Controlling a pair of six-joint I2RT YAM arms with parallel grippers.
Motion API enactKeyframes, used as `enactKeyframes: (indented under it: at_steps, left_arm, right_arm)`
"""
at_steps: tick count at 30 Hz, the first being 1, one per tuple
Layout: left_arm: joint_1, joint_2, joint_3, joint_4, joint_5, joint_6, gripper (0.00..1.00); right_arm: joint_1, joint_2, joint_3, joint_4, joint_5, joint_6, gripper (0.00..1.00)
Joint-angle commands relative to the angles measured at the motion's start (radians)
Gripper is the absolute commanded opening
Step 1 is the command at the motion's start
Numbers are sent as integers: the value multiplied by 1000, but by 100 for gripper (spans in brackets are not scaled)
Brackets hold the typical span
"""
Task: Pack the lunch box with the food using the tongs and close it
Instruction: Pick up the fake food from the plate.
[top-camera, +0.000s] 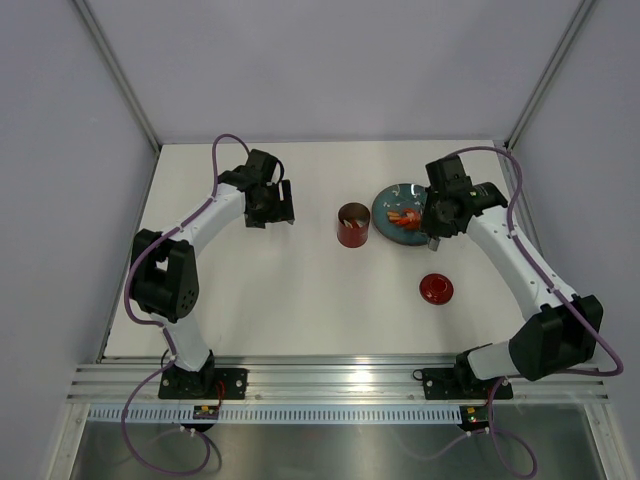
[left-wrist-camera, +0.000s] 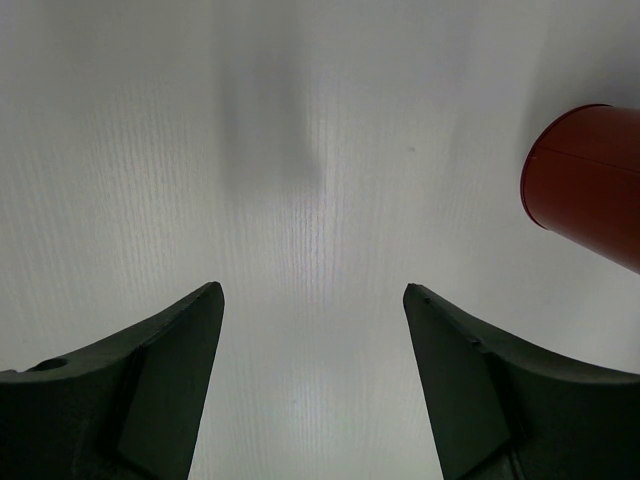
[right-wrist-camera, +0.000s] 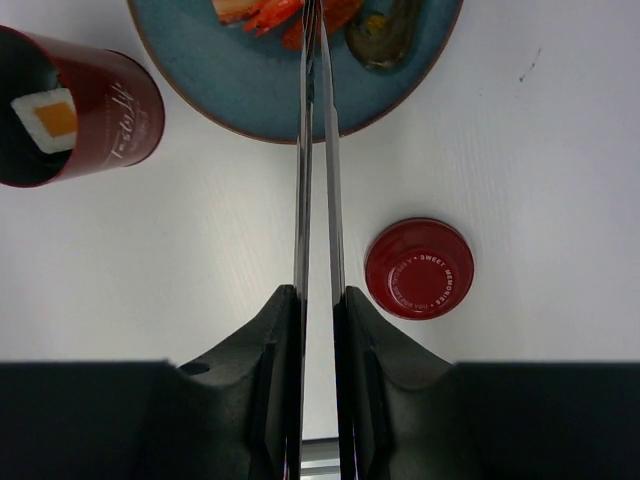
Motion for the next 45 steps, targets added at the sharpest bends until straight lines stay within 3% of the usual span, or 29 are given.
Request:
enactKeyframes:
  at_steps: [1, 14, 45]
  left_arm:
    - [-1, -33, -6, 29, 22, 3, 77]
    - [1, -20, 4, 27, 25, 7, 77]
    - [1, -6, 4, 26, 21, 5, 77]
  right_arm:
    - [-21, -53, -36, 17, -18, 9, 31]
    - [-25, -33, -93, 82, -53, 59, 46]
    - [-25, 36, -130, 139, 1, 119, 48]
